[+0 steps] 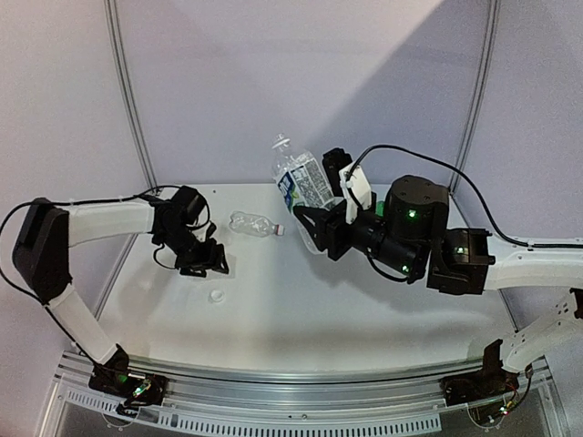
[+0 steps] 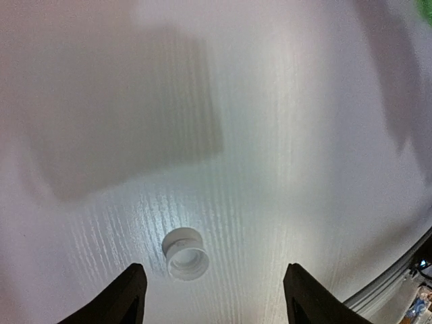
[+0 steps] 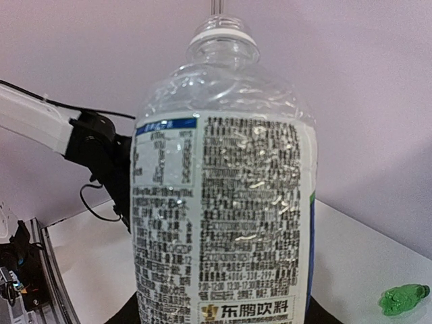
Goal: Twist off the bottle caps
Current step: Place the bottle cap at the center of the board, then pass from the right arm to the left, then place the bottle without the bottle cap at the corner of the board.
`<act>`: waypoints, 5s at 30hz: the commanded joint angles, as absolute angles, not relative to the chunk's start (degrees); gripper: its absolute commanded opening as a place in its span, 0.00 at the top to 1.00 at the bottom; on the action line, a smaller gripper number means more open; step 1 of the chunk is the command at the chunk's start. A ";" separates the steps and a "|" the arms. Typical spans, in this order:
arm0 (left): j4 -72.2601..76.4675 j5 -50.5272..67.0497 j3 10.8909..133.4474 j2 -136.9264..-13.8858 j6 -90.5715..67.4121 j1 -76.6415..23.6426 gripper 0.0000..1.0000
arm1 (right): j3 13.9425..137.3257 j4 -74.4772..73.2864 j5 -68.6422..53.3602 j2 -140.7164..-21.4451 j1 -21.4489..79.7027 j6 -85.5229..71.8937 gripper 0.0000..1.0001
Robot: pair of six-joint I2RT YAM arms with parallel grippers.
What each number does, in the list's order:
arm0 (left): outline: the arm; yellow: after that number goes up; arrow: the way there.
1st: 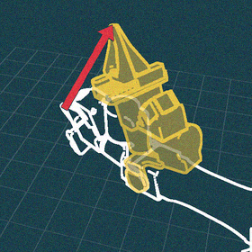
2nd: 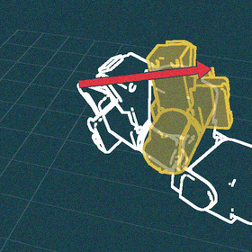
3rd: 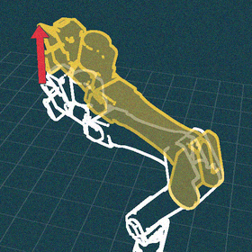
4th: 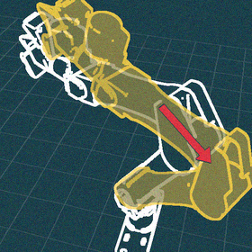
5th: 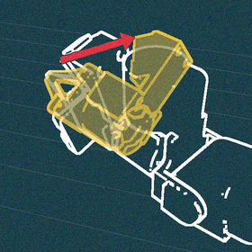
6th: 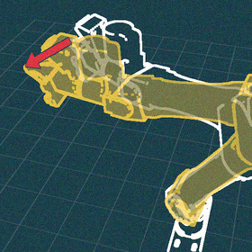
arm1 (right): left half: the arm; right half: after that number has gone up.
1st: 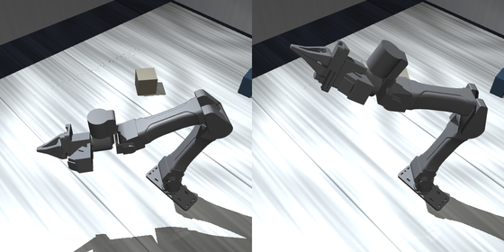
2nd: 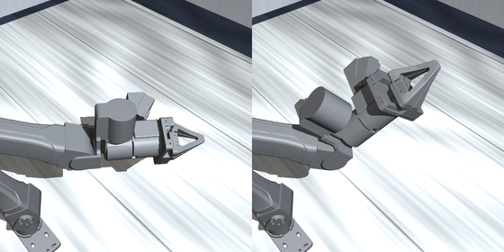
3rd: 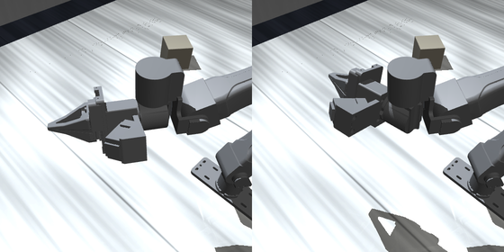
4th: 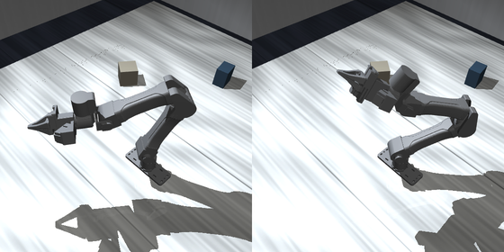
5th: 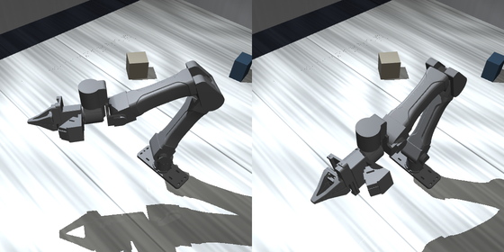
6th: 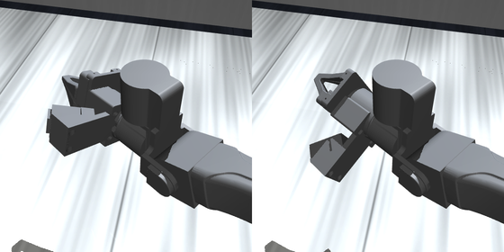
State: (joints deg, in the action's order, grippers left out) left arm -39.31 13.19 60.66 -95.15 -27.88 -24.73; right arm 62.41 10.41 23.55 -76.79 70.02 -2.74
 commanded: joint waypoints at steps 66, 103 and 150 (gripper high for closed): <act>1.31 52.56 72.50 -68.79 -28.55 -36.27 0.36 | 67.59 8.54 -7.97 -77.26 69.32 -13.95 0.99; -19.67 26.86 77.06 -68.11 -21.38 -37.88 1.00 | 66.92 3.29 2.64 -75.96 69.23 -15.71 0.01; -29.17 -18.15 54.51 -61.84 -21.18 -11.65 1.00 | 65.32 -4.42 20.70 -74.55 69.30 -18.48 0.01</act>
State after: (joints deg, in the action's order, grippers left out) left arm -33.06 -20.10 56.27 -60.31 -20.40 -15.42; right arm 65.93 -3.16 19.46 -74.52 68.99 -17.96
